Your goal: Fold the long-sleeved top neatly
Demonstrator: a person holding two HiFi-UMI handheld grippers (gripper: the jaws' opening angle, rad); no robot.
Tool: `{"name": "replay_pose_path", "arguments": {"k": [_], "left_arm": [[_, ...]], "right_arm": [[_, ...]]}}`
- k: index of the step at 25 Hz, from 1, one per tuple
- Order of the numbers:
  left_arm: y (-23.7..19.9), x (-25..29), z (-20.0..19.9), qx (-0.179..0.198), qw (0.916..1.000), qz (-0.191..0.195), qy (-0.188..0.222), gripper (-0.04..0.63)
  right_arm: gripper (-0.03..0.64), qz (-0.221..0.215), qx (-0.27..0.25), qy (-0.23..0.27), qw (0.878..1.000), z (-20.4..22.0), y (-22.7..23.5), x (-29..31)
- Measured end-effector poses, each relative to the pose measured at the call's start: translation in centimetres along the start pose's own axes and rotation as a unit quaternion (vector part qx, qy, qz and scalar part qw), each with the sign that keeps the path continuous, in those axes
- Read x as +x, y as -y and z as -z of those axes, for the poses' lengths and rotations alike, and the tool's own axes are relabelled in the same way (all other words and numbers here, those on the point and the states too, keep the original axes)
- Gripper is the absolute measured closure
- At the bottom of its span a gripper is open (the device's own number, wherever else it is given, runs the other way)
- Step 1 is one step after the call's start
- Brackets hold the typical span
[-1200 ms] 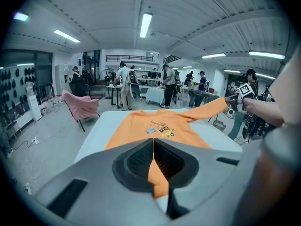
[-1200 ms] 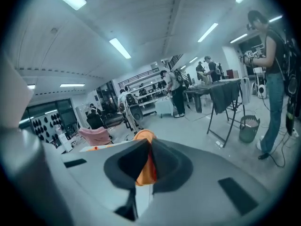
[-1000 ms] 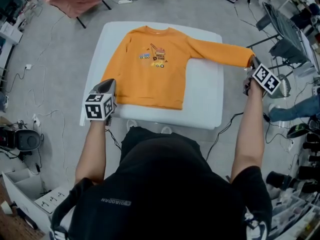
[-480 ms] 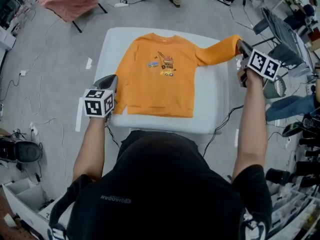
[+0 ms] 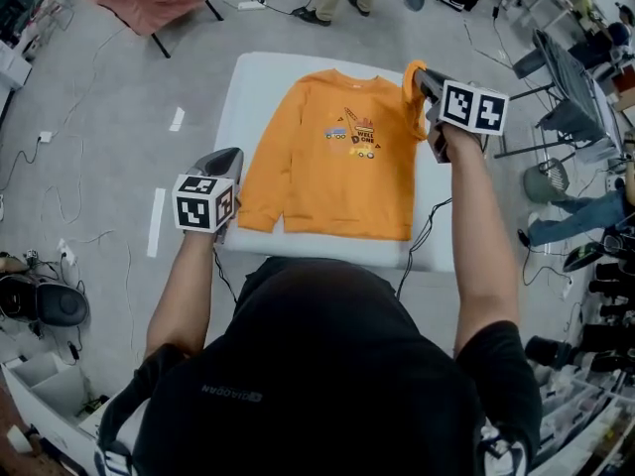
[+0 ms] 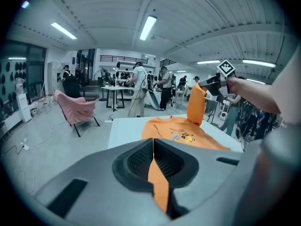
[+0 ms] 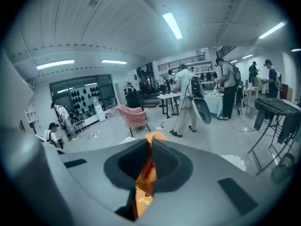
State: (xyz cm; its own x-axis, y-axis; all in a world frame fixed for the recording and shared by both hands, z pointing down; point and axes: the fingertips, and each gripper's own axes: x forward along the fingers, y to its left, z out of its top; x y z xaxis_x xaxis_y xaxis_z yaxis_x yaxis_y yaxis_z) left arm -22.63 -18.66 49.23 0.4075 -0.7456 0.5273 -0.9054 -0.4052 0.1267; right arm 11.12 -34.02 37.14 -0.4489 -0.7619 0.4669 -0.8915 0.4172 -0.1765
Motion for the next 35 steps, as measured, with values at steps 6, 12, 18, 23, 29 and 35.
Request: {"name": "replay_pose_path", "arguments": {"k": [6,12,18,23,29,35], "left_arm": [[-2.3,-1.3,2.6,-0.014,0.9998,-0.008,-0.014,0.588],[-5.1,-3.3,5.2,-0.023,0.9989,-0.032,-0.026,0.588],[-6.4,-5.0,7.6,-0.034,0.9976,-0.043,-0.044,0.588],[-6.4,-5.5,8.8,-0.039,0.9968,-0.040,-0.057,0.588],[-6.4,-4.8,9.3,-0.039,0.9965,-0.037,-0.064,0.588],[-5.5,-3.0,7.5,-0.033,0.9980,-0.025,-0.047,0.588]], "right_arm": [[0.588,-0.004,-0.011,-0.084,0.996,6.4,-4.4,8.3],[0.588,0.003,-0.018,-0.139,0.990,11.6,-6.5,14.4],[0.585,0.012,-0.017,-0.179,0.984,14.6,-7.6,18.5],[0.509,-0.022,0.011,-0.191,0.981,16.3,-8.9,21.1],[0.507,-0.031,0.005,-0.154,0.988,14.5,-8.9,20.9],[0.555,-0.026,0.004,-0.122,0.992,12.9,-6.7,17.8]]}}
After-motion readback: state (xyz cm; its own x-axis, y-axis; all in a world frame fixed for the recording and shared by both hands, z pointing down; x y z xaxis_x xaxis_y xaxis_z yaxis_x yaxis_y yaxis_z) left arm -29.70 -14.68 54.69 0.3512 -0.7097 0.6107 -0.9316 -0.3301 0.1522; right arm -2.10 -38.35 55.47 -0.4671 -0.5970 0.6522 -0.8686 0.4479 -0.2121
